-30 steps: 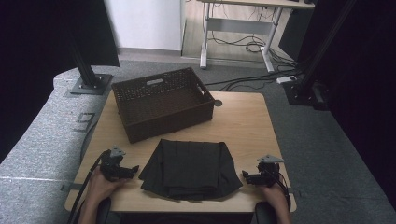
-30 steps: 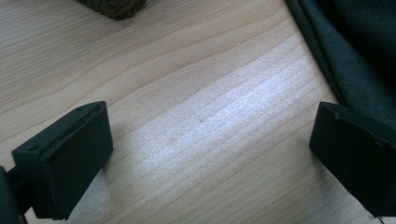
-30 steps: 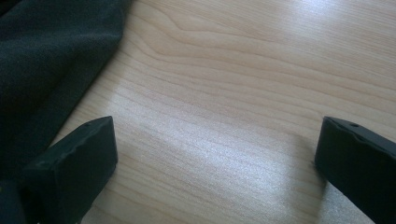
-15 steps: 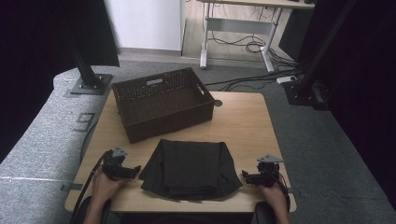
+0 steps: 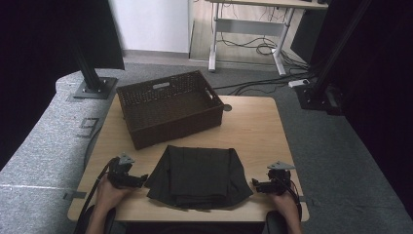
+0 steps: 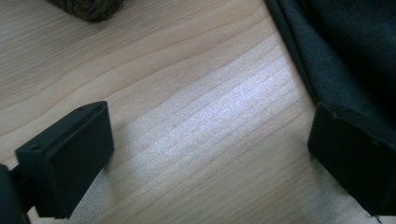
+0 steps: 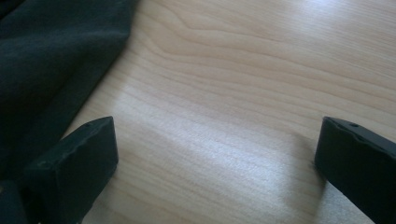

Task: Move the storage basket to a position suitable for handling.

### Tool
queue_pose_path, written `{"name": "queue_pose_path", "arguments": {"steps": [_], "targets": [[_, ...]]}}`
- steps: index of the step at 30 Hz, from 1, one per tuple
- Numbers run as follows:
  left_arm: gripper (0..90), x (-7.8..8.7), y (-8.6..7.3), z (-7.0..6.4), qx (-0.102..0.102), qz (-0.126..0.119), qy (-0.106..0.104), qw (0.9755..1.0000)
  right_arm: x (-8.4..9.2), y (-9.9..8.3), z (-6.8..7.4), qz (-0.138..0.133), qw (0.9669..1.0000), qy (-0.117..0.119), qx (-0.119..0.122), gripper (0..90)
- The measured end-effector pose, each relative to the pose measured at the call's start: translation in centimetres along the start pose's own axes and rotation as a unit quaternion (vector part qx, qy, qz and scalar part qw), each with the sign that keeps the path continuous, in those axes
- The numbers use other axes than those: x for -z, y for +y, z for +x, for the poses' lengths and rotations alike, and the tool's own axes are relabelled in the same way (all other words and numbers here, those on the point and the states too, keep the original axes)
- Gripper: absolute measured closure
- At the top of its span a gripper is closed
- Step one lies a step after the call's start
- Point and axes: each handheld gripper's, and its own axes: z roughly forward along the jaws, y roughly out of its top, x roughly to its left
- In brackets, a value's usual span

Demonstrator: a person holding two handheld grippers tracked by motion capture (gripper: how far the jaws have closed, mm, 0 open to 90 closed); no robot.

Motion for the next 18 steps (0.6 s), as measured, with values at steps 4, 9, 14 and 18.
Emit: {"name": "queue_pose_path", "arguments": {"steps": [4,9,14,18], "targets": [[5.2,0.1,0.3,-0.3,-0.004,0.003,-0.004,1.0,0.1,0.2,0.1,0.004,1.0,0.007,0.0,3.7],[9.1,1.0,1.6,-0.8,-0.013,-0.026,-0.01,0.9995,0.9,1.1,0.1,-0.01,0.9995,0.026,-0.012,11.0],[14.1,1.4,2.8,-1.3,-0.021,-0.045,-0.02,0.9986,1.3,2.1,0.2,-0.017,0.999,0.036,-0.019,13.3],[15.0,1.1,4.1,-1.7,-0.031,-0.053,-0.025,0.9978,1.3,3.0,0.5,-0.018,0.9986,0.046,-0.016,15.9]]}}
